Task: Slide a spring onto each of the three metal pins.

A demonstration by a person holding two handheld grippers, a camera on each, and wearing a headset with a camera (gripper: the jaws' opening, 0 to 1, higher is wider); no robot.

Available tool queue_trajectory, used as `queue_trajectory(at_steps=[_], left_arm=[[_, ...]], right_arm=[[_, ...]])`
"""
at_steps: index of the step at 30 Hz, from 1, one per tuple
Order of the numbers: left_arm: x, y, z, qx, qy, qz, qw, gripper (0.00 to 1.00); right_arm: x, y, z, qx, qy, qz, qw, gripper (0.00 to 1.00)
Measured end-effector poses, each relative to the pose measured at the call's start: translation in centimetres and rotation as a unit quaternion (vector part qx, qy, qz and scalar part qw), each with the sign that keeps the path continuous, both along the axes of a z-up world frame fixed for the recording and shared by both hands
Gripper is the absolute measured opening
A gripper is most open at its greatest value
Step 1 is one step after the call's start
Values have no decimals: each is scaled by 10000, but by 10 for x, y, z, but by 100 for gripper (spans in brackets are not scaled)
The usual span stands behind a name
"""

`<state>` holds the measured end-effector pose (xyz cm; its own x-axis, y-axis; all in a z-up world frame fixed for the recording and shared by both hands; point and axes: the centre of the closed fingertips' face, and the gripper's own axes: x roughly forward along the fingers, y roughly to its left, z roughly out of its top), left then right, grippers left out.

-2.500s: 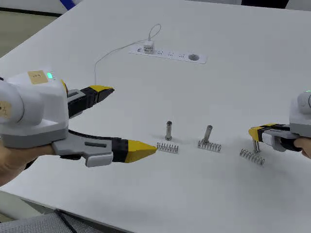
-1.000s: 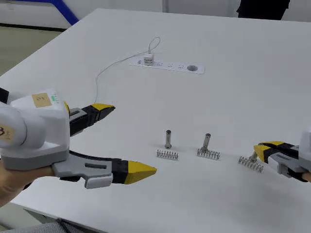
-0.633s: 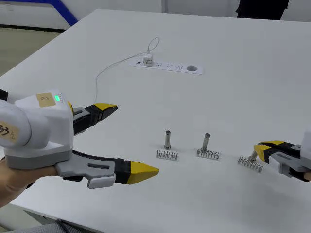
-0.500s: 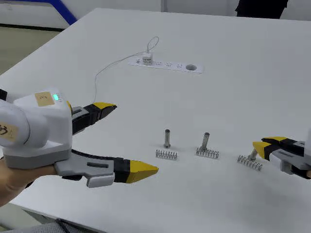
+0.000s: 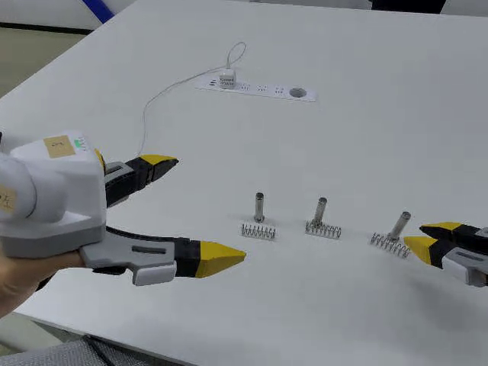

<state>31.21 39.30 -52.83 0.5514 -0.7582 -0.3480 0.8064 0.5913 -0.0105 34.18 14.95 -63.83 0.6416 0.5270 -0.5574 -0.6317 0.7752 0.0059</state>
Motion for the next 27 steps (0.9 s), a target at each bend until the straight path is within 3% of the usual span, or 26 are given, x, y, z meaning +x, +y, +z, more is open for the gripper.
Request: queue_trajectory(at_steps=[3, 11, 17, 27], left_arm=[[0, -1, -3, 15, 40, -19, 10000, 99], [0, 2, -14, 95, 157, 12, 9998, 99], [0, 6, -16, 75, 203, 74, 9997, 99], [-4, 4, -13, 67, 184, 70, 9998, 99]], right_arm=[[0, 4, -11, -249, 72, 215, 9994, 19], [1, 10, -24, -246, 321, 377, 9985, 19], [-2, 9, -31, -562, 363, 689, 9954, 19], [-4, 10, -30, -396, 431, 722, 9957, 16]])
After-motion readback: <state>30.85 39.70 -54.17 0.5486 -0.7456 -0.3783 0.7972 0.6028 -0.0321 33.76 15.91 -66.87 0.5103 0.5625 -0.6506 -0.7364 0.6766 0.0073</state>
